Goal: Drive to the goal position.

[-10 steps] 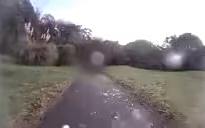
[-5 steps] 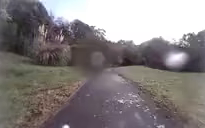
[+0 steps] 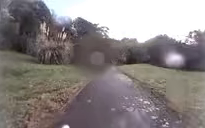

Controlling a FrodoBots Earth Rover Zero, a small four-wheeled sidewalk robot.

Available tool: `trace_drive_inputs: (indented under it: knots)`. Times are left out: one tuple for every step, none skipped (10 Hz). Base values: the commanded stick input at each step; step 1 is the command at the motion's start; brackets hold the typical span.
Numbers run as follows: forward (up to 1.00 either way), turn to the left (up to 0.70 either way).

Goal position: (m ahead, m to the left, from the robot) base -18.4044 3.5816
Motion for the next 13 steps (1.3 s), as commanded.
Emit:
trace_drive_inputs:
  knots:
    - [0.70, 0.00]
    - [0.62, -0.05]
    - [0.15, -0.31]
    - [0.00, -0.54]
    - [0.00, -0.70]
    - [0.00, -0.70]
    - [0.00, -0.70]
    - [0.00, -0.70]
    - [0.00, -0.70]
    - [0.00, -0.70]
    - [0.00, -0.70]
    - [0.00, -0.70]
    - [0.00, -0.70]
